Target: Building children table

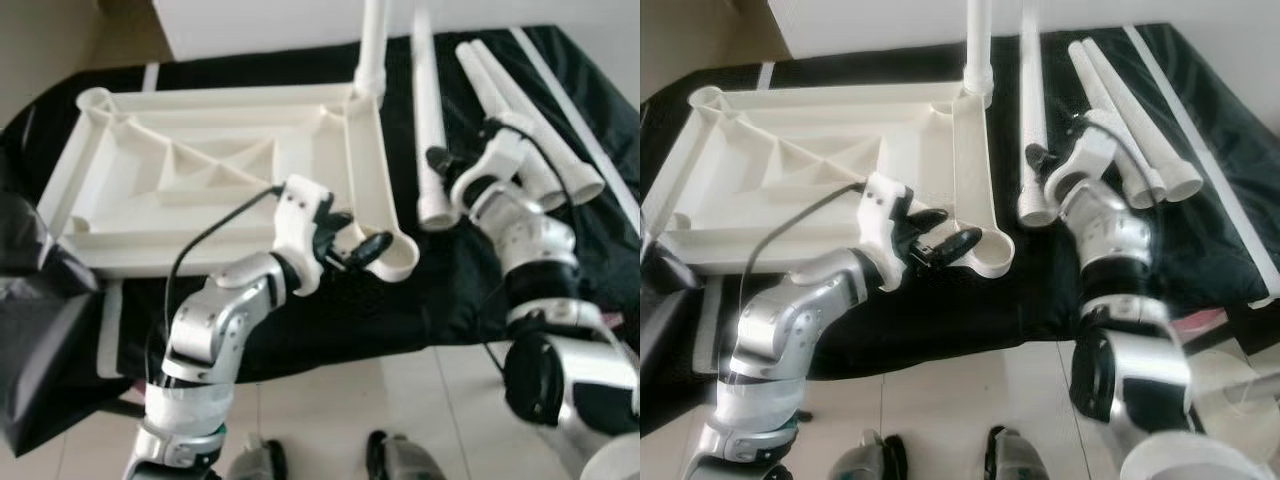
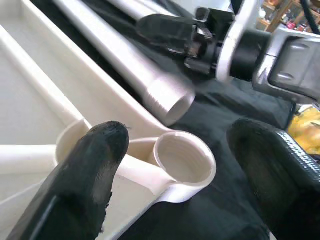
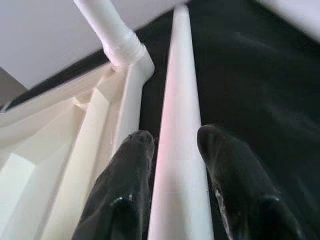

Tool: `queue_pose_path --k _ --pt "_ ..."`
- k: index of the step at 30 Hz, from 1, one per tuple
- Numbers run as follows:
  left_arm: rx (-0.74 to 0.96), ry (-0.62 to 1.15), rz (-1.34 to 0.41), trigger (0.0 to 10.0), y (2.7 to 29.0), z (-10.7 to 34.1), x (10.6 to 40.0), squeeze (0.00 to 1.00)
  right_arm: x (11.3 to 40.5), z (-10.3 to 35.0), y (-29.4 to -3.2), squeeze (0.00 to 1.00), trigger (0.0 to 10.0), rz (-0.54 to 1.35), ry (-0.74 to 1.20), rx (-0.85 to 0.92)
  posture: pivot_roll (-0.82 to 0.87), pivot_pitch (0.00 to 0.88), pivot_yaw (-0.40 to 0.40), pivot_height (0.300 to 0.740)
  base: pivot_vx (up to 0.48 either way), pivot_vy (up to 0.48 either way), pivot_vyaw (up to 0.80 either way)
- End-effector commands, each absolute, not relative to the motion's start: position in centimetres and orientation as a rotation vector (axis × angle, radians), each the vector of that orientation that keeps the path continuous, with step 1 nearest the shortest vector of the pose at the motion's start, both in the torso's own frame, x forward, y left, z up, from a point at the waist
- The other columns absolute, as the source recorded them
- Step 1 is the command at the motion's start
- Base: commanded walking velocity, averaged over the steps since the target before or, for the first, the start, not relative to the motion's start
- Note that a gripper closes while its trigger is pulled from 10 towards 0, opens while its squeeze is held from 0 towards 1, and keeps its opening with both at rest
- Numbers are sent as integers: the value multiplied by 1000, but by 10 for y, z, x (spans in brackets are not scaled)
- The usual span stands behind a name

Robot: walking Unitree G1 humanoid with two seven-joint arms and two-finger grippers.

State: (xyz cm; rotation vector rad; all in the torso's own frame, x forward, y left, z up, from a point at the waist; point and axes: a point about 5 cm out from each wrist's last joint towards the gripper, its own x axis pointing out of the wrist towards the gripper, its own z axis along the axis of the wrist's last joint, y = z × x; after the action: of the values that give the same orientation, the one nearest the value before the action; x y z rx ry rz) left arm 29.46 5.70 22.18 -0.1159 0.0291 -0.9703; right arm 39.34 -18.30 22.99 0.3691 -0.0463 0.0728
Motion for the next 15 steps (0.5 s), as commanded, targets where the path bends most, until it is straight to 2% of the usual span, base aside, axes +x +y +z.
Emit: queue_pose_path --k 1,2,5,11,15 --pt "-122 35 -977 10000 57 220 295 0 392 232 -186 0 10000 54 -69 372 -53 64 23 740 0 0 0" --pt "-113 42 -970 10000 55 218 299 0 381 232 -188 0 10000 23 -136 346 -65 54 34 740 0 0 0" --pt "-121 37 -972 10000 55 220 303 0 374 233 -189 0 10000 4 -178 304 -68 54 36 740 0 0 0" --pt "-133 43 -974 10000 56 223 308 0 370 227 -193 0 10000 -23 -119 325 -72 57 40 740 0 0 0" --pt "-125 46 -980 10000 57 222 307 0 370 227 -194 0 10000 -23 -123 275 -73 64 40 740 0 0 0"
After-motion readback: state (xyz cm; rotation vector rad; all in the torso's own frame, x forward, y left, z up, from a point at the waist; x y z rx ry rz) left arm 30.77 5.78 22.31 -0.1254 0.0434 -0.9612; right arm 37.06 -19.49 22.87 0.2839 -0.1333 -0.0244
